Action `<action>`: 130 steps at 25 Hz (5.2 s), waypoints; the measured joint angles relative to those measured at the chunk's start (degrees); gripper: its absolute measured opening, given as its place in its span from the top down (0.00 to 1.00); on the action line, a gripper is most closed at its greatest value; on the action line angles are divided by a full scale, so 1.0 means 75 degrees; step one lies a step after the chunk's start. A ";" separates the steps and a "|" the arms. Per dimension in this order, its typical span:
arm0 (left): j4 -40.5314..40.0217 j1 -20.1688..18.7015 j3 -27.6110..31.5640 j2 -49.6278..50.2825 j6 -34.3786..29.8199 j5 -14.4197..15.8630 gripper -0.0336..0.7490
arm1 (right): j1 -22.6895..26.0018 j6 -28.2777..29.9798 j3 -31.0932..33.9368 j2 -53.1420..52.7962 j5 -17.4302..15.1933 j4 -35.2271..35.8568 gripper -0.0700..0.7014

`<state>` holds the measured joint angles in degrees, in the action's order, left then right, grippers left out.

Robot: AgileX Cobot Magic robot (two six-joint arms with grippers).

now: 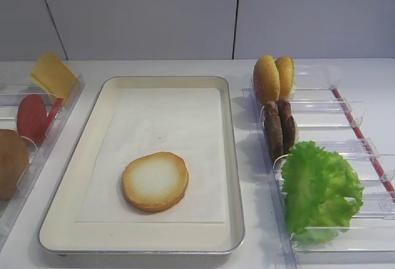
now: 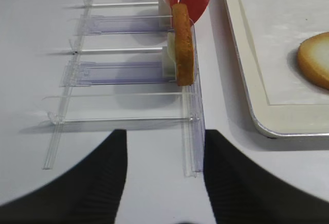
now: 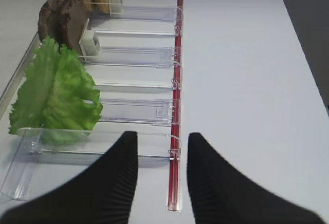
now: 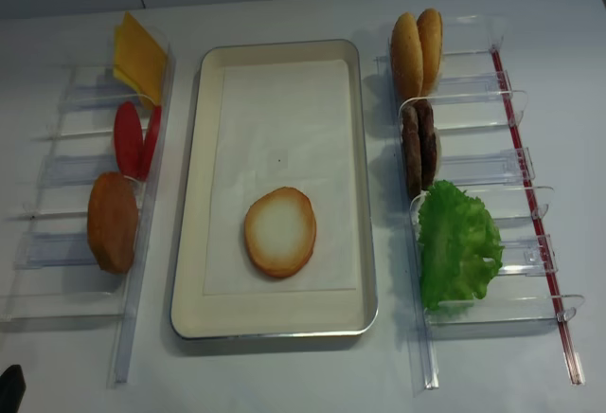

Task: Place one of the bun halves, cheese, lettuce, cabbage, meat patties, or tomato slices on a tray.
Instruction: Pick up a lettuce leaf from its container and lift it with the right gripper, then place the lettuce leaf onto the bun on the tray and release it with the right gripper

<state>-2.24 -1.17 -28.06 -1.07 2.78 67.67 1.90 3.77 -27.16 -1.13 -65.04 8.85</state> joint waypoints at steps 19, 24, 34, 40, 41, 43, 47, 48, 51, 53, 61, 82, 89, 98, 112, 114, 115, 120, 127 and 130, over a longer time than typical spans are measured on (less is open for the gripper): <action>0.0000 0.0000 0.0000 0.0000 0.0000 0.0000 0.54 | 0.0000 -0.0579 -0.0028 0.1405 0.0001 0.1118 0.43; 0.0000 0.0000 0.0000 0.0000 0.0000 0.0000 0.54 | 0.0000 -0.0596 -0.0256 0.2494 0.0029 0.2155 0.37; 0.0000 0.0000 0.0000 0.0000 0.0000 0.0000 0.54 | 0.0000 0.0144 -0.0655 0.5409 0.0136 0.3846 0.36; 0.0000 0.0000 0.0000 0.0000 0.0000 0.0000 0.54 | 0.0000 0.0582 -0.1348 0.6856 0.0180 0.4203 0.36; 0.0000 0.0000 0.0000 0.0000 0.0000 0.0000 0.54 | 0.0000 0.0613 -0.1470 0.7043 0.0197 0.4236 0.36; 0.0000 0.0000 0.0000 0.0000 0.0000 0.0000 0.54 | -0.0105 0.0629 -0.1630 0.7333 0.0229 0.4270 0.36; 0.0000 0.0000 0.0000 0.0000 0.0000 0.0000 0.54 | -0.1110 0.0118 -0.1674 0.7786 0.0708 0.3902 0.36; 0.0000 0.0000 0.0000 0.0000 0.0000 0.0000 0.54 | -0.1430 -0.0195 -0.1674 0.7921 0.0864 0.3641 0.36; 0.0000 0.0000 0.0000 0.0000 0.0000 0.0000 0.54 | -0.2228 -0.0959 -0.1674 0.8382 0.1244 0.3010 0.36; 0.0000 0.0000 0.0000 0.0000 0.0000 0.0000 0.54 | -0.2605 -0.1220 -0.1674 0.8684 0.1533 0.2892 0.36; 0.0000 0.0000 0.0000 0.0000 0.0000 0.0000 0.54 | -0.3077 -0.1409 -0.1674 0.9713 0.2314 0.2878 0.36; 0.0000 0.0000 0.0000 0.0000 0.0000 0.0000 0.54 | -0.3490 -0.1396 -0.3262 0.9605 0.1460 0.2643 0.87; 0.0000 0.0000 0.0000 0.0000 0.0000 0.0000 0.54 | -0.4876 -0.1162 -0.4303 1.0465 0.1805 0.3307 0.87; 0.0000 0.0000 0.0000 0.0000 0.0000 0.0000 0.54 | -0.5531 -0.0163 -0.6309 1.3077 0.1968 0.4244 0.87; 0.0000 0.0000 0.0000 0.0000 0.0000 0.0000 0.54 | -0.5564 0.0079 -0.7315 1.4846 0.1404 0.4147 0.87; 0.0000 0.0000 0.0000 0.0000 0.0000 0.0000 0.54 | -0.5564 -0.0120 -0.7315 1.4846 0.1404 0.3858 0.87; 0.0000 0.0000 0.0000 0.0000 0.0000 0.0000 0.54 | -0.5564 -0.0188 -0.7315 1.4846 0.1404 0.3740 0.87; 0.0000 0.0000 0.0000 0.0000 0.0000 0.0000 0.54 | -0.5564 -0.0684 -0.7315 1.4846 0.1343 0.2957 0.87; 0.0000 0.0000 0.0000 0.0000 0.0000 0.0000 0.54 | -0.5564 -0.0942 -0.7315 1.4846 0.1324 0.2615 0.87; 0.0000 0.0000 0.0000 0.0000 0.0000 0.0000 0.54 | -0.5564 -0.0979 -0.7315 1.4846 0.1311 0.2552 0.87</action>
<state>-2.24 -1.17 -28.06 -1.07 2.78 67.67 -39.83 -3.57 -82.02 110.22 -55.21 27.99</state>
